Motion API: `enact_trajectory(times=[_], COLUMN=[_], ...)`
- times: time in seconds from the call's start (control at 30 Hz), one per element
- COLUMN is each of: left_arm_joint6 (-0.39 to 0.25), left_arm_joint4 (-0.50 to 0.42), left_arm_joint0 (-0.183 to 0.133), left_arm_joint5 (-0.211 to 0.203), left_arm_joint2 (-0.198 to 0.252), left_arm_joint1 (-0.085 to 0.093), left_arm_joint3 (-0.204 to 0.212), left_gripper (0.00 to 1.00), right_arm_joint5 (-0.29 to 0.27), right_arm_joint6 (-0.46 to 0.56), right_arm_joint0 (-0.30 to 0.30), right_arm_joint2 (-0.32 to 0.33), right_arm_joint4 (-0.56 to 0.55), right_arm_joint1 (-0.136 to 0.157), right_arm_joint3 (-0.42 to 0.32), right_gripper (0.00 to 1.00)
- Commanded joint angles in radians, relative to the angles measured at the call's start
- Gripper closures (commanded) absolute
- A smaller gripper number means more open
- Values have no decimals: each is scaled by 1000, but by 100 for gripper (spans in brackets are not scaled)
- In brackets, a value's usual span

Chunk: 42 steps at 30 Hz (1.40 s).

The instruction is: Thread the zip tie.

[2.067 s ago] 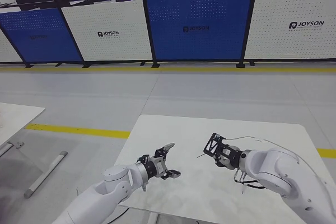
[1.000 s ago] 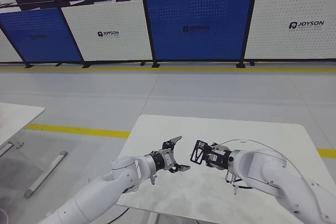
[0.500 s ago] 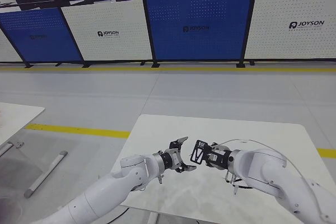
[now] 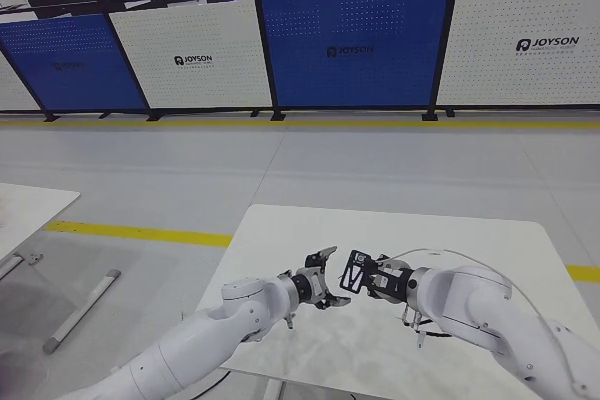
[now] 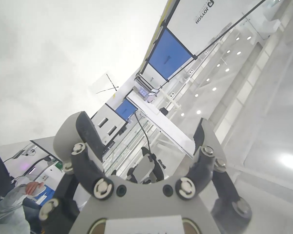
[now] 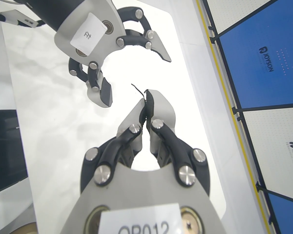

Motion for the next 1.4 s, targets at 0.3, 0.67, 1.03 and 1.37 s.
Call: enact_trajectory(times=[0.3,0.67,1.03,1.37], left_arm_joint6=[-4,-7,-38,-75], left_arm_joint4=[7,-42,-42,-42], left_arm_joint0=[6,13,28,40], left_arm_joint5=[-2,0,0,0], left_arm_joint2=[9,-19,-34,-41], left_arm_joint1=[-10,-25,-35,-25], left_arm_joint3=[-6,1,7,-3], left_gripper=[0,69,71,71], right_arm_joint5=[0,0,0,0], right_arm_joint6=[0,0,0,0], right_arm_joint0=[0,0,0,0], right_arm_joint2=[0,0,0,0], right_arm_joint4=[0,0,0,0], right_arm_joint1=[0,0,0,0], right_arm_joint3=[0,0,0,0], right_gripper=[100,100,100,100])
